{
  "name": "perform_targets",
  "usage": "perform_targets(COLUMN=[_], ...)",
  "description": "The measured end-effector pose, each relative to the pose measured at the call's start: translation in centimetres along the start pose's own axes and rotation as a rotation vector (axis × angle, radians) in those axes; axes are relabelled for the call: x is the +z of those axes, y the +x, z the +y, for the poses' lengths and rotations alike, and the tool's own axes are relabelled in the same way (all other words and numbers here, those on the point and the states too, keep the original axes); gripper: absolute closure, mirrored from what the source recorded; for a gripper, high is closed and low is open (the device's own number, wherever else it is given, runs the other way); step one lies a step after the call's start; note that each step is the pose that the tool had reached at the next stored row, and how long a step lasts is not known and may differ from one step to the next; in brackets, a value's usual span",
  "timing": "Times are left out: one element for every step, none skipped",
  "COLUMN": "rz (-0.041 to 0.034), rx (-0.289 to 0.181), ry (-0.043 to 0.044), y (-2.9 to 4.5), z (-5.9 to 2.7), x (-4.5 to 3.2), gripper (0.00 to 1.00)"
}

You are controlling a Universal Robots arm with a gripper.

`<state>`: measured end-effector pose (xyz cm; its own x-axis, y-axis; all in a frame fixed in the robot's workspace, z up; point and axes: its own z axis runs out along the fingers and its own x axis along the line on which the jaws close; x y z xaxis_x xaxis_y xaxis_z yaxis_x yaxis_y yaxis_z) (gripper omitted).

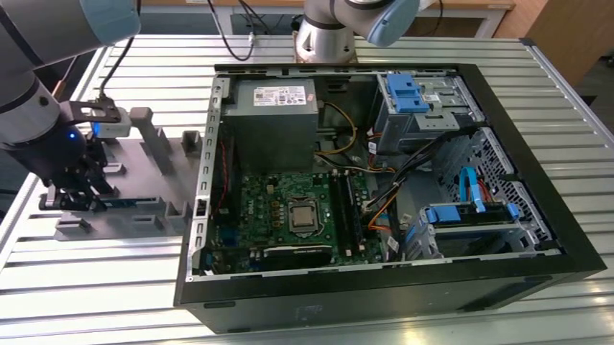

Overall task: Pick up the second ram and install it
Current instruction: 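Pick up the second ram and move it above second insertion slot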

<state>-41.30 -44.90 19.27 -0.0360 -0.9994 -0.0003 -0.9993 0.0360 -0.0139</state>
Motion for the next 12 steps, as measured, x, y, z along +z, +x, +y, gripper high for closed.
perform_targets(rz=[0.0,0.0,0.0002,0.0001,0.0001,0.0,0.0,0.0,-0.0001,0.0,0.0,0.0], rx=[0.0,0.0,0.0,0.0,0.0,0.0,0.0,0.0,0.0,0.0,0.0,0.0], ry=[-0.0001,-0.0001,-0.0002,-0.0001,0.0,0.0,0.0001,0.0001,0.0002,0.0002,0.0001,0.0], y=[0.0,0.0,0.0,0.0,0.0,0.0,0.0,0.0,0.0,0.0,0.0,0.0], z=[-0.02,-0.03,-0.03,-0.03,-0.03,-0.03,-0.04,-0.04,-0.04,-0.05,-0.05,-0.05], x=[0.05,0.09,0.11,0.14,0.17,0.2,0.23,0.26,0.29,0.32,0.35,0.37], gripper=[0.61,0.61,0.61,0.63,0.63,0.69,0.69,0.69,0.69,0.69,0.69,0.69])
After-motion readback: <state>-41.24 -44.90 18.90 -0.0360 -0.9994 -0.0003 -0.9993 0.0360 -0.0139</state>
